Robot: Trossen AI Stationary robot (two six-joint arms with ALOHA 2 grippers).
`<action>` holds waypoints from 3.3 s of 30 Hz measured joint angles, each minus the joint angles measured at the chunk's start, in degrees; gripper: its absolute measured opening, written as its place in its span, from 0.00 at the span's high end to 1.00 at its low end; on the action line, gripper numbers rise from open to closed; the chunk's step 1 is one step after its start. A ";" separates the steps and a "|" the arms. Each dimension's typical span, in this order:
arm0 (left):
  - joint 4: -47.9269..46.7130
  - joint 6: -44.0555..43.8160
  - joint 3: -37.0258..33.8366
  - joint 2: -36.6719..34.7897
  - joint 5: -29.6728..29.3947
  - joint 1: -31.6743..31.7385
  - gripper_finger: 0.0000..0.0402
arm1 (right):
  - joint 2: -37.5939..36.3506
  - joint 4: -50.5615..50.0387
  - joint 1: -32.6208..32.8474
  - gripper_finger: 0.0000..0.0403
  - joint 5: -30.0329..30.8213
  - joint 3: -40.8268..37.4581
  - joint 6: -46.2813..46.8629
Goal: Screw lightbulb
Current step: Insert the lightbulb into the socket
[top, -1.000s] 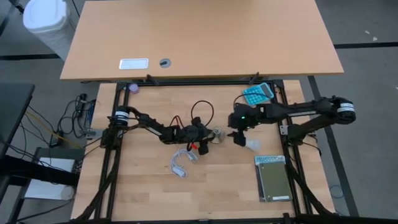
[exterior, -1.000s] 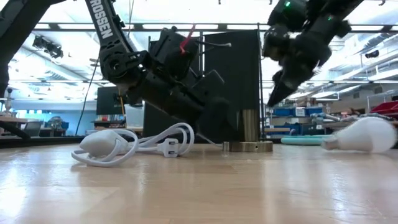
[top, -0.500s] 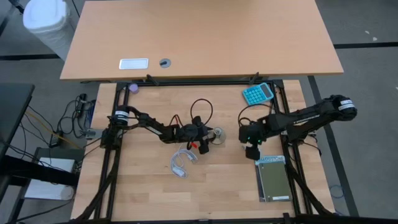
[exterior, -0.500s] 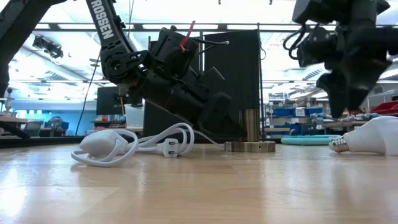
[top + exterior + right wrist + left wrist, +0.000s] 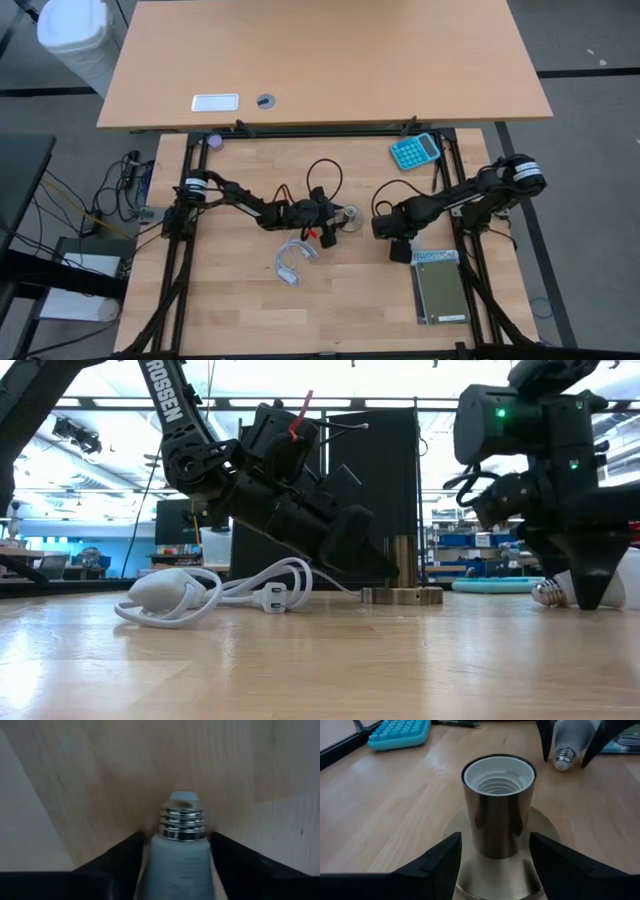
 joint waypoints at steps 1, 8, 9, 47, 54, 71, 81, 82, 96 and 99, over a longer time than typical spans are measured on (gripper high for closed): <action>-0.36 0.75 0.00 -0.19 0.05 -0.01 0.41 | -0.24 0.22 0.00 0.47 -0.08 -0.04 -0.03; -0.84 4.26 0.00 -2.99 0.01 -0.04 0.41 | -3.74 0.79 -0.69 0.64 1.84 -0.42 -0.53; -1.27 4.96 -0.02 -3.55 0.00 -0.04 0.41 | -4.08 0.52 -0.80 0.64 2.02 -0.43 -0.55; 15.67 5.31 0.00 -8.63 10.27 -0.09 0.41 | -5.55 131.35 -6.51 0.61 8.75 -25.83 -6.92; 15.29 4.10 -0.10 -8.52 9.78 -0.10 0.41 | -0.71 134.08 -5.20 0.61 10.32 -24.73 -7.15; -12.06 19.50 -0.04 -10.34 -1.67 -0.77 0.41 | -4.52 109.34 -15.50 0.61 -4.20 -25.06 46.64; -15.27 35.62 -0.04 -12.69 -16.02 -4.23 0.41 | -4.49 95.41 -30.01 0.61 -30.34 -23.32 67.38; -14.89 36.55 -0.04 -12.69 -16.03 -4.22 0.41 | -4.49 94.01 -30.91 0.61 -32.85 -22.56 69.21; -2.34 48.43 -0.07 -12.69 -20.88 -7.31 0.41 | -4.52 75.10 -33.40 0.61 -47.42 -9.26 73.51; 2.18 53.19 -0.13 -12.67 -25.26 -9.22 0.41 | -4.48 72.41 -33.59 0.61 -47.95 -9.31 72.16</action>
